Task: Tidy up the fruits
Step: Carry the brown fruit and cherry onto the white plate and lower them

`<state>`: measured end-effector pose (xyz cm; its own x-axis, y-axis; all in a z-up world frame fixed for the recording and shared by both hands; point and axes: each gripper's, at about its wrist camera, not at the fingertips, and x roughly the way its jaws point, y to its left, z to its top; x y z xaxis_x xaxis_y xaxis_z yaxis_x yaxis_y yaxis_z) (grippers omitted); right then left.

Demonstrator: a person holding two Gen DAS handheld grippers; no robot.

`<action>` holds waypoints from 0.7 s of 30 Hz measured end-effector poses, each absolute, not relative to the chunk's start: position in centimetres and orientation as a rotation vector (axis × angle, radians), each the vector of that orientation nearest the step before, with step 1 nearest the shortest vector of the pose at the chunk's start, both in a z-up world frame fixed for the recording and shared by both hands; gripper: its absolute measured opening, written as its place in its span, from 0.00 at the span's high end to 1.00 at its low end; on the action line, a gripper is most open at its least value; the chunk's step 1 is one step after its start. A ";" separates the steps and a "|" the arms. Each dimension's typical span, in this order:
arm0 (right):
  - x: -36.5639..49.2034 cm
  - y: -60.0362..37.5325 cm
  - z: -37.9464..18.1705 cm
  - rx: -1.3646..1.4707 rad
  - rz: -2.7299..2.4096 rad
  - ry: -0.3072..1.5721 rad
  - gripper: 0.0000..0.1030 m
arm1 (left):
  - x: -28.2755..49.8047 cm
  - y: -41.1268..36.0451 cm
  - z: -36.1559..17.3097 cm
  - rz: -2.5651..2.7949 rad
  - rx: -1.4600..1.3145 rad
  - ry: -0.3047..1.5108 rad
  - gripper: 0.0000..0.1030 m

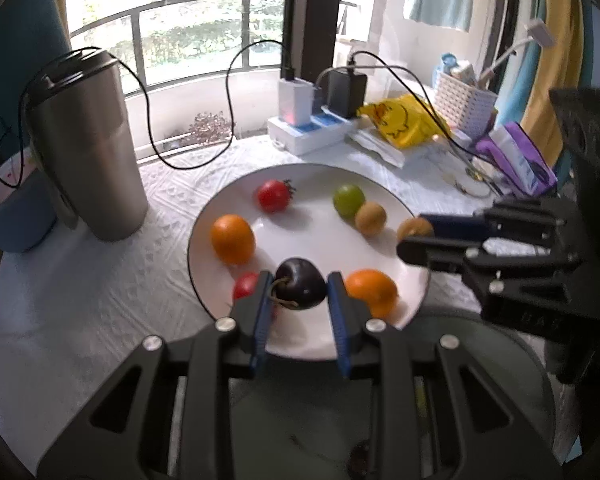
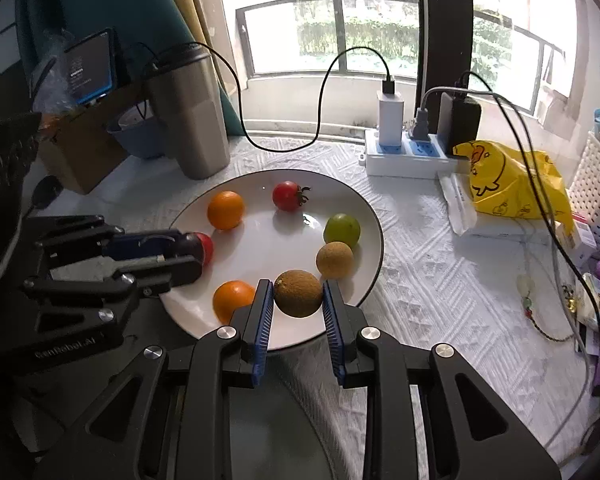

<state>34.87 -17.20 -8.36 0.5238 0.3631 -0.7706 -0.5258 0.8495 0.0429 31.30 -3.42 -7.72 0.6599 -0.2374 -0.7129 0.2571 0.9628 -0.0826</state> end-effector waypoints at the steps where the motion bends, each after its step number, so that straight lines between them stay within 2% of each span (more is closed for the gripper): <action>1: 35.2 -17.1 -8.5 -0.206 0.534 0.873 0.74 | 31.7 -3.2 -7.7 -0.280 0.022 0.801 0.72; 21: 38.2 -15.3 -10.7 -0.237 0.452 0.886 0.74 | 36.4 -3.0 -8.5 -0.327 -0.015 0.809 0.71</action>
<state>38.17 -15.27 -10.71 0.5473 0.2808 -0.7884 -0.4731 0.8809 -0.0147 36.37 -2.97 -8.48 0.6428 -0.2925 -0.7080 0.2808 0.9499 -0.1375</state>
